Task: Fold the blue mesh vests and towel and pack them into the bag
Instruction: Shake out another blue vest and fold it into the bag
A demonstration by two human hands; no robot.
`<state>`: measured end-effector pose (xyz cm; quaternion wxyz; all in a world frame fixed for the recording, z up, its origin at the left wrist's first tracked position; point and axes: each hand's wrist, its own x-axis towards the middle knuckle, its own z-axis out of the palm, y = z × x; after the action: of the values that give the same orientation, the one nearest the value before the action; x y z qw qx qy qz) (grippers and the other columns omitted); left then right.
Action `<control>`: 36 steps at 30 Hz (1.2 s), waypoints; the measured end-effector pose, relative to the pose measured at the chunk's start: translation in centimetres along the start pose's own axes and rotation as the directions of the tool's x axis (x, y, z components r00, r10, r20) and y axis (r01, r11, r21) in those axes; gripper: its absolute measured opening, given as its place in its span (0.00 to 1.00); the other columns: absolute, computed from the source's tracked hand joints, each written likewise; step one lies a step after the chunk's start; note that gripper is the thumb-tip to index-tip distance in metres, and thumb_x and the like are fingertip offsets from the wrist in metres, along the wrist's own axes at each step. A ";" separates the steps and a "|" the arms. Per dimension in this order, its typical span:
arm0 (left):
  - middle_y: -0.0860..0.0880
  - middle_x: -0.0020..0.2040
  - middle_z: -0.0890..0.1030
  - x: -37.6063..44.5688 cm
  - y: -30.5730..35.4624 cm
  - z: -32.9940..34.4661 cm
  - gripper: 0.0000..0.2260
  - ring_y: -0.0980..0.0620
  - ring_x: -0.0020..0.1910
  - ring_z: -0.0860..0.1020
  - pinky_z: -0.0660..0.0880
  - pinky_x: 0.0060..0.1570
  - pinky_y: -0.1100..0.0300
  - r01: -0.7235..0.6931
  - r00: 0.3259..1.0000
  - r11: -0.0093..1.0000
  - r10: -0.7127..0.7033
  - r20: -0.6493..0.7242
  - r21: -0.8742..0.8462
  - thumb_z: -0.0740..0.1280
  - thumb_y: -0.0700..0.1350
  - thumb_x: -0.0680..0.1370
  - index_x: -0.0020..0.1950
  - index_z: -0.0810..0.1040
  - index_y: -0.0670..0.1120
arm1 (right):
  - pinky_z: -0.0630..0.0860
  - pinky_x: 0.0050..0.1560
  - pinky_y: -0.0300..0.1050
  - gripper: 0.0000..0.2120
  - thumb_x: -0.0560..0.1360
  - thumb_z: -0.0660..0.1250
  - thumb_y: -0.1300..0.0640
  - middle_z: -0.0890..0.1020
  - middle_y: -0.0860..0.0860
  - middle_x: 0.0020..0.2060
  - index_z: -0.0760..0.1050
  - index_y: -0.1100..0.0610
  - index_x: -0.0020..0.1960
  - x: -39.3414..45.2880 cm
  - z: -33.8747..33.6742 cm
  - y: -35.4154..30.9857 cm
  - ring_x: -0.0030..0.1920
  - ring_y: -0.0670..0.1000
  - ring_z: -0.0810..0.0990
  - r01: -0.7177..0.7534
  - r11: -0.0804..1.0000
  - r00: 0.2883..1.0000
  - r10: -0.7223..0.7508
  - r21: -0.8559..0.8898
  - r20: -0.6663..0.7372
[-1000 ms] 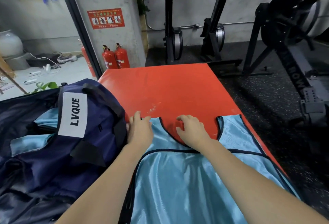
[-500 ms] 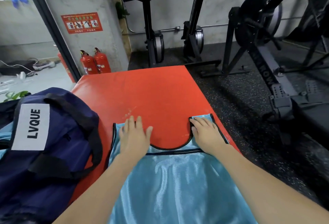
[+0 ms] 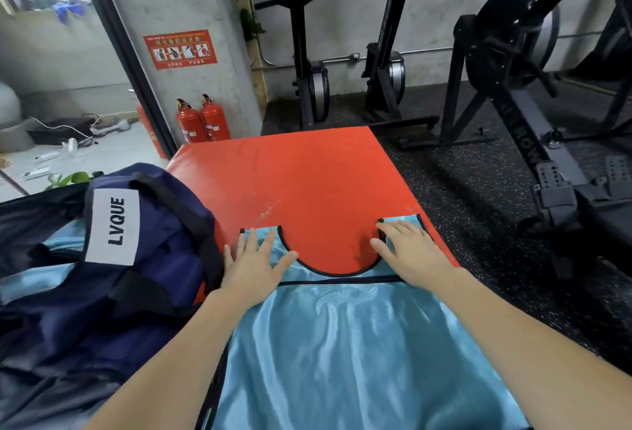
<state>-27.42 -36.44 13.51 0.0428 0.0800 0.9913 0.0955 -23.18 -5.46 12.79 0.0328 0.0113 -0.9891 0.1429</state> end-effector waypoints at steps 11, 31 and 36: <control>0.51 0.59 0.79 -5.1 -3.5 -2.2 0.31 0.54 0.54 0.76 0.73 0.59 0.58 -0.140 0.984 0.966 0.159 0.074 -0.219 0.75 0.61 0.71 0.69 0.75 0.50 | 0.76 0.59 0.47 0.21 0.76 0.68 0.41 0.81 0.47 0.57 0.78 0.52 0.63 -7.3 -3.2 2.9 0.56 0.48 0.79 -0.037 0.996 0.995 0.029 0.083 0.092; 0.56 0.45 0.78 -6.0 -2.9 -1.5 0.08 0.51 0.50 0.77 0.72 0.63 0.50 -0.060 0.998 0.973 0.065 0.014 -0.223 0.62 0.44 0.81 0.56 0.79 0.50 | 0.74 0.43 0.43 0.03 0.74 0.70 0.55 0.80 0.46 0.40 0.76 0.49 0.45 -9.5 -4.0 4.5 0.42 0.49 0.78 -0.272 0.935 0.962 0.272 0.225 0.033; 0.53 0.50 0.76 -6.2 -3.1 -1.9 0.08 0.50 0.52 0.76 0.75 0.55 0.50 -0.117 0.992 0.986 0.110 -0.066 -0.119 0.61 0.44 0.80 0.52 0.79 0.53 | 0.74 0.37 0.45 0.04 0.75 0.70 0.56 0.81 0.53 0.38 0.76 0.52 0.44 -9.7 -4.1 4.7 0.39 0.53 0.79 -0.271 0.909 0.954 0.297 0.316 -0.038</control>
<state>-21.94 -40.84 15.23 0.0126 0.1307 0.9782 0.1609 -13.39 0.35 14.74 0.0515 -0.1338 -0.9436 0.2984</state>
